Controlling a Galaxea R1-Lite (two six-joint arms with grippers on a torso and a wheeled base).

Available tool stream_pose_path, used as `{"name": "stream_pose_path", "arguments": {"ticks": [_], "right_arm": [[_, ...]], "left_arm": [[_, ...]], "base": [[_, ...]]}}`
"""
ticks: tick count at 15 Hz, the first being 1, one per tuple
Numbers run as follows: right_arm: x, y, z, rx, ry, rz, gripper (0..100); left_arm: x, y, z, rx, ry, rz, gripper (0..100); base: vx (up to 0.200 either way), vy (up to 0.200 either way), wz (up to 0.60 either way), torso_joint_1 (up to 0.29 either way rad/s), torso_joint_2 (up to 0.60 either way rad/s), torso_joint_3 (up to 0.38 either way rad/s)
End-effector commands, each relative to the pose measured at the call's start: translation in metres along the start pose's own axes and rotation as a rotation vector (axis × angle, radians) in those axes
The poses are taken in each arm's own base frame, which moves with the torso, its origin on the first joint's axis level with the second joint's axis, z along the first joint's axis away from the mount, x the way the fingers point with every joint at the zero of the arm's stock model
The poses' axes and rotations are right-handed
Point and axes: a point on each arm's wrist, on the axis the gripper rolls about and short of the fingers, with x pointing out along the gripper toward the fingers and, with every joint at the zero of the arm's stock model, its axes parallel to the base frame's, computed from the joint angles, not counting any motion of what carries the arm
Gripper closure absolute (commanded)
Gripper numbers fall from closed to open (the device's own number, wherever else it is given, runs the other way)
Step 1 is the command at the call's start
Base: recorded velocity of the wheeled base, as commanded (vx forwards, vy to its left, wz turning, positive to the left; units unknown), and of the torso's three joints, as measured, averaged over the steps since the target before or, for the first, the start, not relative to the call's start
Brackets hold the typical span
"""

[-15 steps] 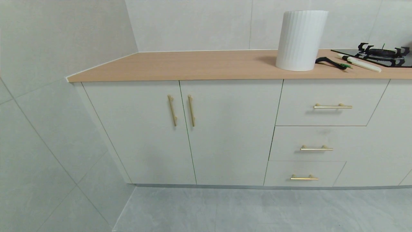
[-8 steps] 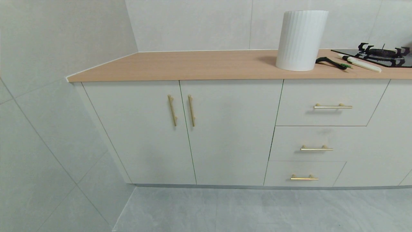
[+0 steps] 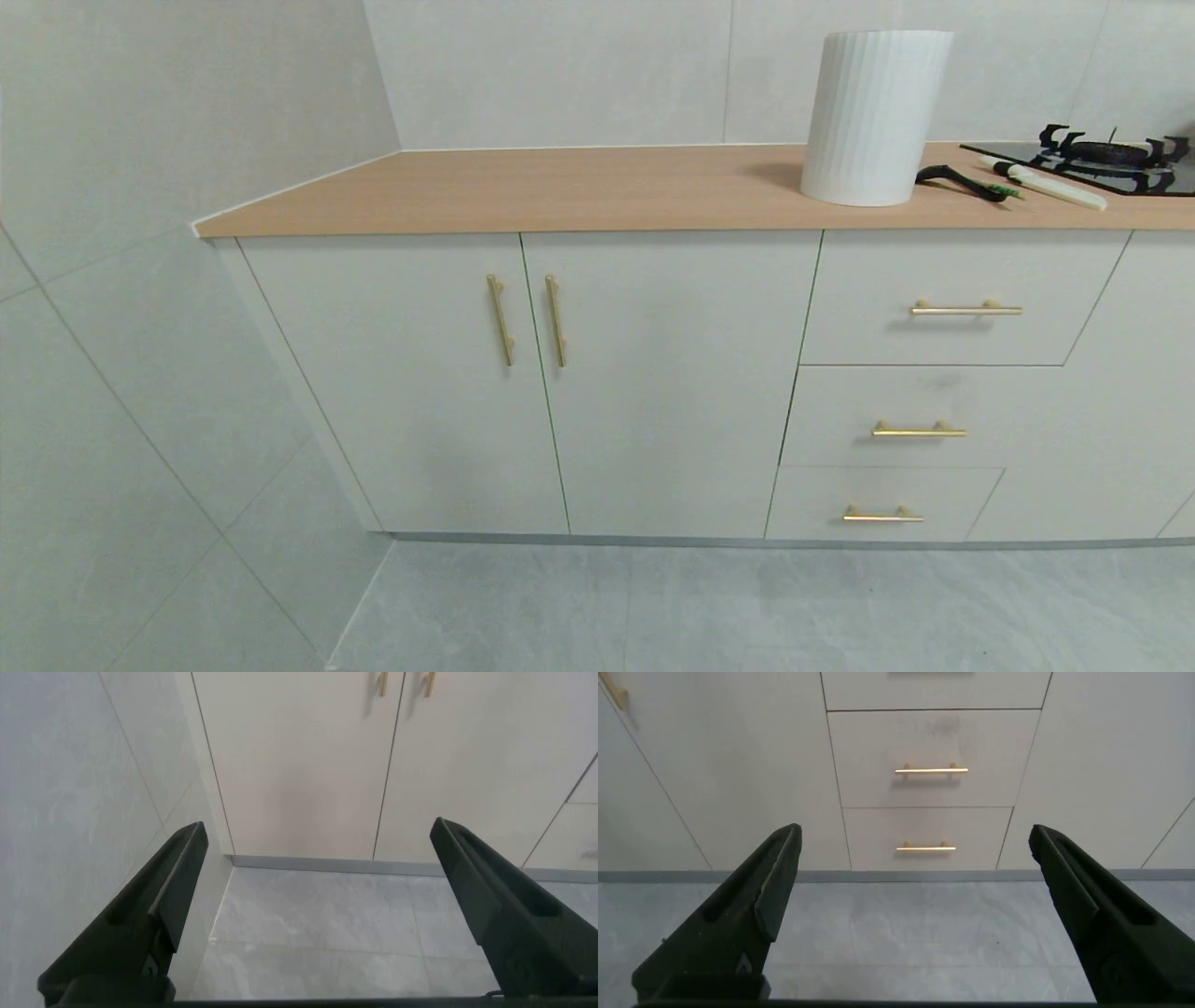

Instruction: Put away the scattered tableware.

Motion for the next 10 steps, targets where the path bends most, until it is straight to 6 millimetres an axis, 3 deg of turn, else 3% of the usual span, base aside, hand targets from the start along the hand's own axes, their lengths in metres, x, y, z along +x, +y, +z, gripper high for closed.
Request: {"name": "stream_pose_path", "arguments": {"ticks": [1, 2, 10], "right_arm": [[0.0002, 0.0, -0.0001, 0.0, 0.004, 0.0, 0], [0.0001, 0.0, -0.0001, 0.0, 0.003, 0.0, 0], [0.0002, 0.0, -0.0001, 0.0, 0.004, 0.0, 0]], "left_arm": [[0.0001, 0.0, 0.0, -0.002, 0.001, 0.0, 0], [0.0001, 0.0, 0.0, 0.0, 0.001, 0.0, 0], [0.0001, 0.0, 0.0, 0.0, 0.001, 0.0, 0]], "base": [[0.0, 0.0, 0.0, 0.0, 0.0, 0.0], [0.0, 0.0, 0.0, 0.0, 0.0, 0.0], [0.0, -0.2, 0.0, 0.004, 0.0, -0.001]]}}
